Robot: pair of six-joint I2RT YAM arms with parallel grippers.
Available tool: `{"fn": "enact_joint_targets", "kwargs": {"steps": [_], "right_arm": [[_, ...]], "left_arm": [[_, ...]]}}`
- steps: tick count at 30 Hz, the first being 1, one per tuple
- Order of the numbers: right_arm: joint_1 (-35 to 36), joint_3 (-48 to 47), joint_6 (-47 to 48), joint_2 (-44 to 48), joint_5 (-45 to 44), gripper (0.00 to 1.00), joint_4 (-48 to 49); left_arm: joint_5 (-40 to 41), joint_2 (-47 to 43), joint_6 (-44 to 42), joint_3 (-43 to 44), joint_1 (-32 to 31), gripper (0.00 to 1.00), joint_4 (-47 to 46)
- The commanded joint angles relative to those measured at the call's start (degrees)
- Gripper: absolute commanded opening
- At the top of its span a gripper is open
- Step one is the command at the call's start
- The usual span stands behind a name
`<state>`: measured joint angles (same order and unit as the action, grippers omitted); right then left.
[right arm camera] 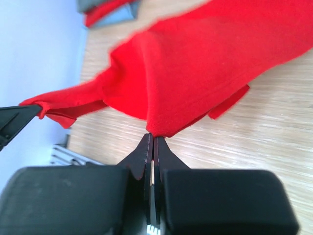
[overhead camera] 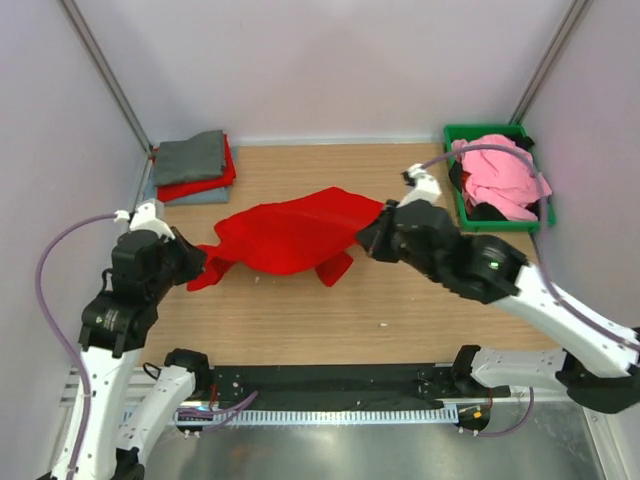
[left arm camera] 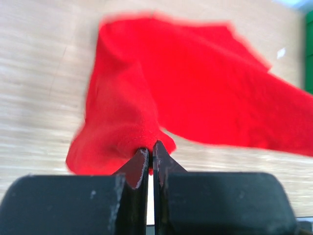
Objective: Fold and stack the t-shirts
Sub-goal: Flatten the tshirt out
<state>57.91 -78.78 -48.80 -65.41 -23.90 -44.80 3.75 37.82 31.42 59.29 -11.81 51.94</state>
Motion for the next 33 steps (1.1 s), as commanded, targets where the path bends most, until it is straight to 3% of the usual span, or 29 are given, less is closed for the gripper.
{"fn": "enact_joint_targets", "kwargs": {"steps": [1,9,12,16,22,27,33], "right_arm": [[0.3,-3.2,0.6,7.1,-2.6,0.01,-7.0],[0.3,-5.9,4.4,25.6,1.1,0.02,-9.7],[0.3,-10.7,6.8,28.7,1.3,0.01,-12.5],[-0.6,-19.1,11.8,30.6,3.0,0.01,-17.7],[-4.0,-33.0,20.9,29.8,9.6,0.02,-17.0],[-6.1,-37.1,26.2,30.0,11.8,0.02,-15.0],[-6.3,-37.4,31.4,35.0,9.6,0.02,-8.9]], "left_arm": [[-1.5,-2.5,-0.2,8.3,0.4,0.0,5.2],[-3.4,-6.9,0.8,18.5,-1.3,0.0,8.5],[-3.5,-11.9,2.7,19.2,-1.3,0.0,4.7],[-7.0,-13.9,-1.3,28.8,-1.3,0.0,2.2],[-12.4,-7.5,-5.4,48.4,-2.4,0.0,-0.4],[-16.1,0.0,-7.6,64.1,-3.7,0.0,-2.2],[-22.3,3.9,-9.1,69.9,-5.1,0.0,-4.6]]}}
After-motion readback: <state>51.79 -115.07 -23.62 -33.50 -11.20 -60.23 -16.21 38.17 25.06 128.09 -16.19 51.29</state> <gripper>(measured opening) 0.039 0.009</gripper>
